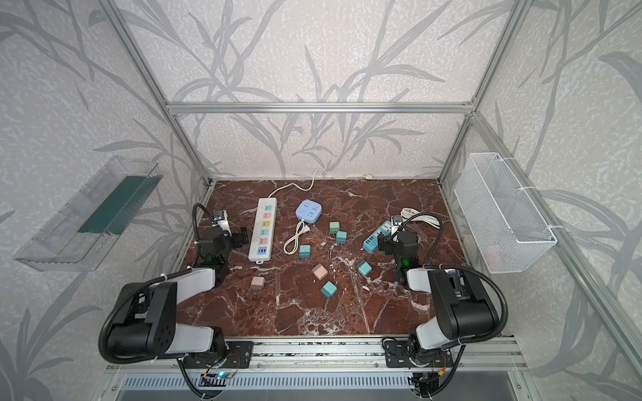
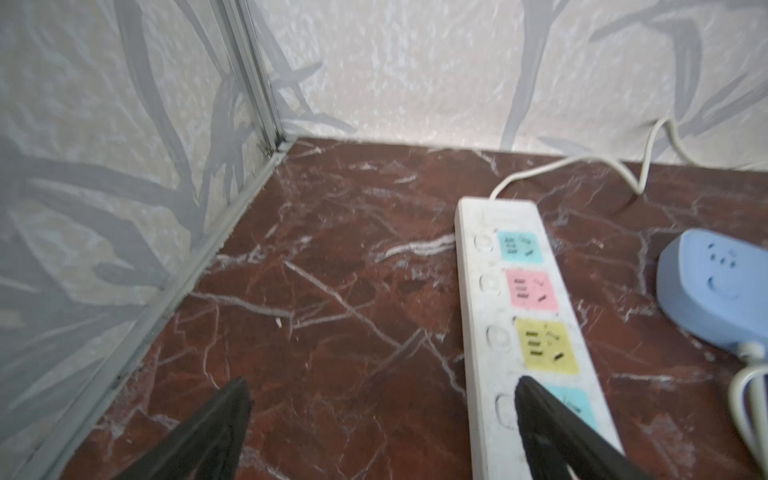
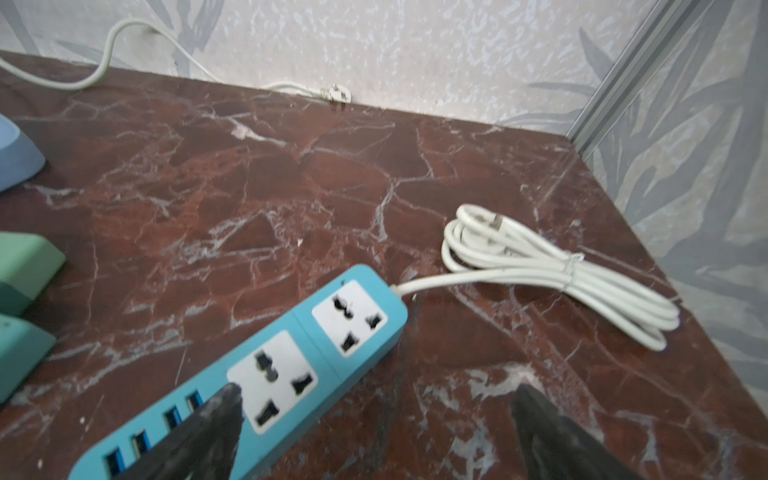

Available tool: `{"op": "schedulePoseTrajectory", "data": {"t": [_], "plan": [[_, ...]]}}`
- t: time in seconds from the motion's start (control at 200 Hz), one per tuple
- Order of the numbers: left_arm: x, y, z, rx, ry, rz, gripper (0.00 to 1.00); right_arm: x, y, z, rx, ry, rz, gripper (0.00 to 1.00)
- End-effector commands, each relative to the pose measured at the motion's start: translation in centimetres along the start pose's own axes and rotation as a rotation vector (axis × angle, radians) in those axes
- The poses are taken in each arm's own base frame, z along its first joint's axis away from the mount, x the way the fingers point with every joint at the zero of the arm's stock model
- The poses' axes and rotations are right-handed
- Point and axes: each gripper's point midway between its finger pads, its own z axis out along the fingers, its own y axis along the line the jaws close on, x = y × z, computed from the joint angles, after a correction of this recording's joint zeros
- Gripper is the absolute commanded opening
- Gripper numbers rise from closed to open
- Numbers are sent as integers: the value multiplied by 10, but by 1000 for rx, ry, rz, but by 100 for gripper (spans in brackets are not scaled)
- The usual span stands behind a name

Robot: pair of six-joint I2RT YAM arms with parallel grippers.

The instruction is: Insert the plug

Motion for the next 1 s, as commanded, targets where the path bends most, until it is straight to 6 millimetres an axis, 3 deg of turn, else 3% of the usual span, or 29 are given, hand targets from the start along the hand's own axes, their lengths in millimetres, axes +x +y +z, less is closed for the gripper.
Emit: {"op": "schedulePoseTrajectory", "data": {"t": [0.0,0.09,0.135,0.225,0.275,0.34,0.4,0.495,0.725,0.82,0.85,0.995], "plan": [[-39,4,-20,-23,30,-69,99,-44,-15,-15,70,65,75,99],[-76,21,-42,-121,47,-291,99,-66,-33,-37,170,182,297,99],[-86,25,-55,-133,83,-388,99,-65,-38,-54,197,290,390,99],[-116,1,-71,77,40,-437,99,-70,-21,-55,-9,348,613,99],[-122,-1,-76,115,2,-526,99,-65,-10,-52,-136,375,790,99],[-125,-7,-76,164,10,-575,99,-59,7,-51,-266,406,926,66],[-124,-22,-71,236,53,-591,99,-44,16,-61,-181,495,862,64],[-121,-43,-63,333,148,-610,97,-41,17,-82,-55,557,696,72],[-112,-85,-54,437,263,-545,89,-32,-15,-109,101,496,641,72],[-107,-109,-49,439,328,-460,91,-36,-15,-109,78,493,581,79],[-107,-118,-46,444,344,-432,92,-36,-15,-107,78,501,564,99],[-96,-153,-25,490,463,-419,91,-34,-11,-88,79,528,568,99]]}}
